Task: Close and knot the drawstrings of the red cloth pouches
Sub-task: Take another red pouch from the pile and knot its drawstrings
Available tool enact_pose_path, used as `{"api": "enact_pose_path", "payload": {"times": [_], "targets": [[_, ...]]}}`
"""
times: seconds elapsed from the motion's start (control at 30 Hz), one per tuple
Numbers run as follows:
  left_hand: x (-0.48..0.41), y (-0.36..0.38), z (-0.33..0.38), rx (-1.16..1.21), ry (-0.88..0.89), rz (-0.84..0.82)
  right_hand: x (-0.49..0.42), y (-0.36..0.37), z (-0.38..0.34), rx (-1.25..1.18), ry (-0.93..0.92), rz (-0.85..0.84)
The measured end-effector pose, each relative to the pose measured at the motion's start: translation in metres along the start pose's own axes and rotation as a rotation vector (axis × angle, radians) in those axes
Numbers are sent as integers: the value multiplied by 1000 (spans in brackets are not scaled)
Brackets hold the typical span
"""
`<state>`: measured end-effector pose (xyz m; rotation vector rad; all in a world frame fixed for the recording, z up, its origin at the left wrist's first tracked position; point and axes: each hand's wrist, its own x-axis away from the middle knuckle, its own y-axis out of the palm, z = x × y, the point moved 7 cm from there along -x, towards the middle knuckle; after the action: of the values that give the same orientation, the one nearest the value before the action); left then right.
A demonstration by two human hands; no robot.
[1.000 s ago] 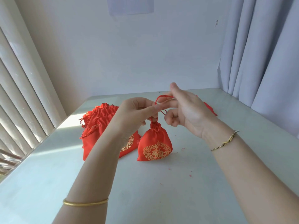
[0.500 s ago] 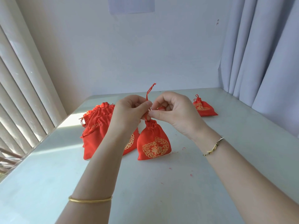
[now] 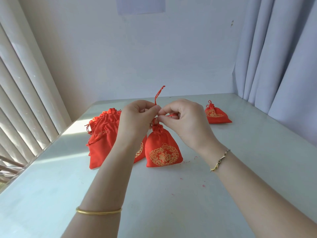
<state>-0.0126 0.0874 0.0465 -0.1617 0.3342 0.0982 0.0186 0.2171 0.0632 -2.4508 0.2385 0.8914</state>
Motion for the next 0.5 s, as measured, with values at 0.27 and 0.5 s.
{"api": "enact_pose_path", "payload": {"times": [0.27,0.5], "targets": [[5,7,5,88,-62,-94,-1,4,1,254,-55,-50],[11,2,18,-39,49,-82,3,10,36,-422,452,-179]]}}
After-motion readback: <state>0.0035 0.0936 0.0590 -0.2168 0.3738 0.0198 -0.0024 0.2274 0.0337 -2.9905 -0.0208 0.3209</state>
